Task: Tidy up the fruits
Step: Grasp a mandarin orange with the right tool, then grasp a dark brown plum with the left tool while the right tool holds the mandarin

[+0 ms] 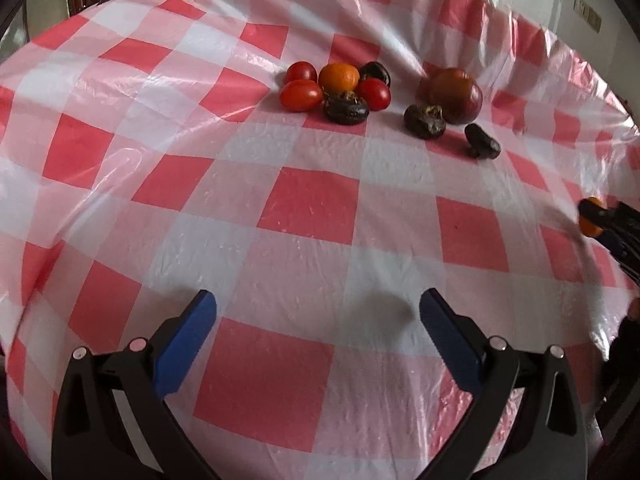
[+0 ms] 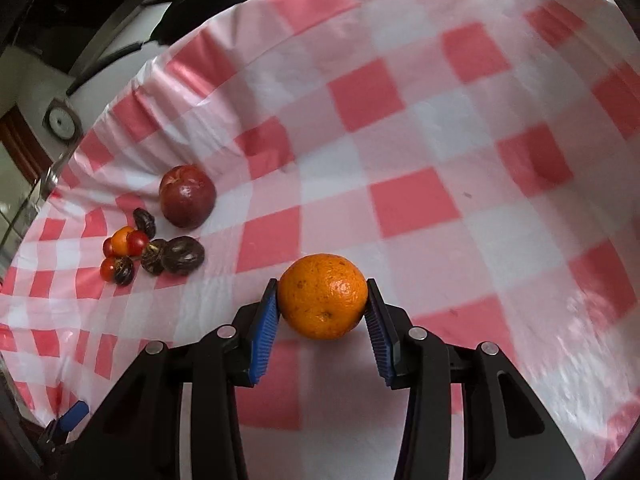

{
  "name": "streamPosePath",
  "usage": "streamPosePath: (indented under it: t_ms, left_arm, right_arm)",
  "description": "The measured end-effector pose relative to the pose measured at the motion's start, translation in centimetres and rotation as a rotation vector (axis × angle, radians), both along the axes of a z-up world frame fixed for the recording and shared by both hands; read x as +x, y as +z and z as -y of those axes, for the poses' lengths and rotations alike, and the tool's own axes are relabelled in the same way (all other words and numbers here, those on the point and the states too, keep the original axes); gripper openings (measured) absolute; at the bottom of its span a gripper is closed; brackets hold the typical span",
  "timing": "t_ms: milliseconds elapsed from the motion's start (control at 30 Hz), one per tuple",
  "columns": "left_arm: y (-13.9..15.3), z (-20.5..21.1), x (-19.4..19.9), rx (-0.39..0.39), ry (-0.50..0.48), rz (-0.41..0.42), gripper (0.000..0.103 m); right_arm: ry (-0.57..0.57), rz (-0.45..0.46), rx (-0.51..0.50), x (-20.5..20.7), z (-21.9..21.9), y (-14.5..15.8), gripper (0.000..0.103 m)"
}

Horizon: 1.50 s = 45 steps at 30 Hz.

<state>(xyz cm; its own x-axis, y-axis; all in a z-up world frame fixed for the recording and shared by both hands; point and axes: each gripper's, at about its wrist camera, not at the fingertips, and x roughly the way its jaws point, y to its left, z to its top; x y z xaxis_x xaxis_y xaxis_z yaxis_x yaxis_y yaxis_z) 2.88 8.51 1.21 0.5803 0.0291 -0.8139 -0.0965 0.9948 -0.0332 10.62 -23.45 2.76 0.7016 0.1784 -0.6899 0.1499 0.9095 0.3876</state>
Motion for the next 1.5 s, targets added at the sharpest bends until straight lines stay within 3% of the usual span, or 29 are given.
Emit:
streamPosePath:
  t_ms: [100, 200, 300, 433, 600, 700, 733, 900, 1100, 1267, 1500]
  left_arm:
    - [0.9, 1.8, 0.6, -0.052, -0.044, 0.023, 0.101]
    - [2.0, 5.9, 3.1, 0.017, -0.119, 0.074, 0.101]
    - [2.0, 9.4, 6.5, 0.086, -0.173, 0.073, 0.101]
    - [2.1, 12.1, 10.4, 0.132, -0.184, 0.085, 0.091]
    - [1.2, 14.2, 13.6, 0.177, -0.201, 0.057, 0.075]
    - [0.5, 15.2, 14.6, 0.183, -0.223, 0.050, 0.055]
    - [0.5, 15.4, 14.7, 0.174, -0.241, 0.055, 0.043]
    - [1.6, 14.5, 11.8, 0.138, -0.239, 0.145, 0.043]
    - [2.9, 10.1, 4.7, -0.003, -0.185, 0.213, 0.043]
    - [2.5, 5.8, -0.5, -0.059, -0.090, 0.196, 0.043]
    - [1.6, 0.8, -4.6, -0.130, -0.005, 0.179, 0.043]
  right_arm:
    - [-0.013, 0.008, 0.038, -1.0, 0.5, -0.2, 0.042]
    - [0.002, 0.028, 0.019, -0.7, 0.0, 0.2, 0.042]
    - [0.009, 0.034, 0.034, -1.0, 0.2, 0.2, 0.042]
    - [0.014, 0.037, 0.037, -1.0, 0.2, 0.2, 0.042]
    - [0.018, 0.036, 0.040, -1.0, 0.2, 0.1, 0.042]
    - [0.022, 0.036, 0.041, -1.0, 0.2, 0.1, 0.042]
    - [0.022, 0.037, 0.043, -1.0, 0.2, 0.1, 0.042]
    - [0.022, 0.039, 0.048, -1.0, 0.3, 0.1, 0.042]
    - [0.023, 0.039, 0.047, -1.0, 0.3, 0.1, 0.042]
    - [0.023, 0.039, 0.047, -1.0, 0.3, 0.1, 0.042]
    - [0.023, 0.038, 0.047, -1.0, 0.2, 0.1, 0.042]
